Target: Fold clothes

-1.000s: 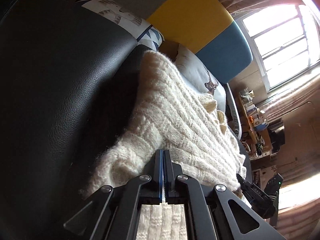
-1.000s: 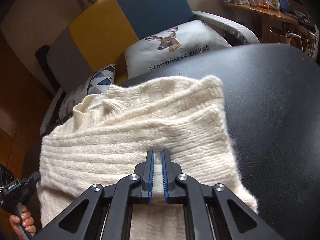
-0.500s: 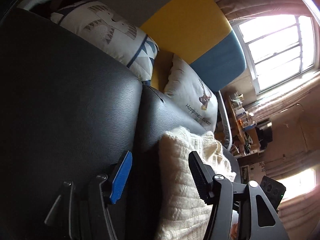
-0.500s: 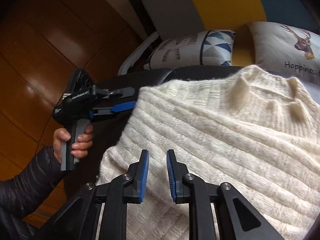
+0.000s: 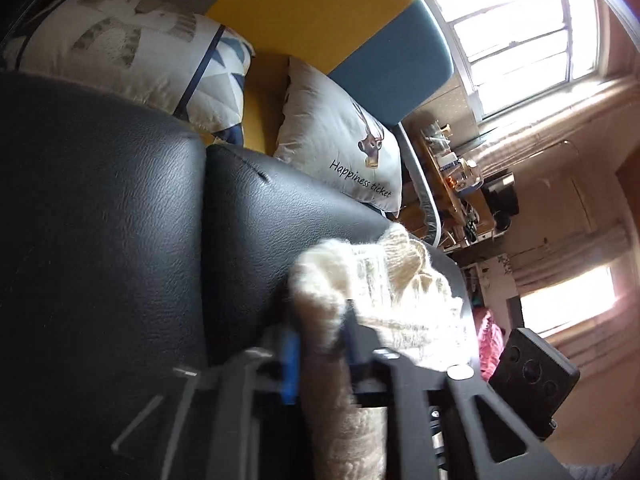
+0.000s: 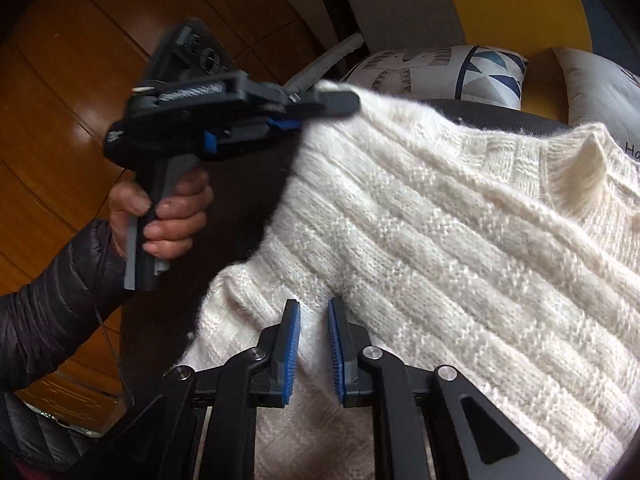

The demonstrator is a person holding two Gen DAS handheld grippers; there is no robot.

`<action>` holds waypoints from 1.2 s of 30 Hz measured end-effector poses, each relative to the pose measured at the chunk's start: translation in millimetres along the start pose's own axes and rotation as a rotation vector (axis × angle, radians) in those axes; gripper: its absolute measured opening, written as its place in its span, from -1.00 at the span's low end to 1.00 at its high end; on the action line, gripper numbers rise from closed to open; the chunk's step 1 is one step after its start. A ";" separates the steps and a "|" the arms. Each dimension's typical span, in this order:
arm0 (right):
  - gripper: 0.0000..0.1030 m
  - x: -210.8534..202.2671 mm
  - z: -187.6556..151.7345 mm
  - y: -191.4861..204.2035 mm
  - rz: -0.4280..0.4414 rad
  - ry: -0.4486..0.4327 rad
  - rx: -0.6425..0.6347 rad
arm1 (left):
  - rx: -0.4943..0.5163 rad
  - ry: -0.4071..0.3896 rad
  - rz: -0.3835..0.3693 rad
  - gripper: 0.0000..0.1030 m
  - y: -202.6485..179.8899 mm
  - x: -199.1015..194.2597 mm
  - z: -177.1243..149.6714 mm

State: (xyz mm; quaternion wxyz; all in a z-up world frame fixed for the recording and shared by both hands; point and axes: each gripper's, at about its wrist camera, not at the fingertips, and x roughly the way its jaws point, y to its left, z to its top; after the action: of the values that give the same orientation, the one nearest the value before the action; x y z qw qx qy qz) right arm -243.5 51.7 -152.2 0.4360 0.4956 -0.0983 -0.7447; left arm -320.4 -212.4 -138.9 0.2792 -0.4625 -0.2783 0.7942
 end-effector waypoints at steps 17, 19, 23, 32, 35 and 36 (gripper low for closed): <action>-0.96 -13.8 -21.6 2.4 -0.034 -0.059 0.045 | 0.109 -0.092 0.300 -0.60 -24.2 -9.6 -12.9; -0.72 -23.1 -25.4 11.4 -0.053 -0.082 0.045 | 0.088 -0.105 0.269 -0.57 -27.2 -27.2 -21.7; -0.62 -46.6 -39.0 30.3 -0.085 -0.139 0.033 | 0.107 -0.048 0.238 -0.40 -32.7 -47.8 -51.4; -0.62 -89.3 -60.8 -1.0 -0.304 -0.218 0.198 | 0.147 0.035 0.277 -0.37 -43.1 -36.7 -116.6; -0.75 -84.2 -62.3 -17.3 -0.325 -0.226 0.231 | 0.140 0.020 0.332 -0.85 -41.4 -33.8 -133.0; -0.77 -81.3 -61.1 -21.5 -0.319 -0.233 0.234 | 0.122 0.005 0.338 -0.86 -39.1 -35.2 -136.1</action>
State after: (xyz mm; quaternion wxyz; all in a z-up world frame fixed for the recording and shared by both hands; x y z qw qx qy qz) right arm -194.6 142.8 -141.5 0.2379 0.4626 -0.1542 -0.8400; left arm -177.3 -185.1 -148.0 0.1703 -0.4870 -0.1471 0.8439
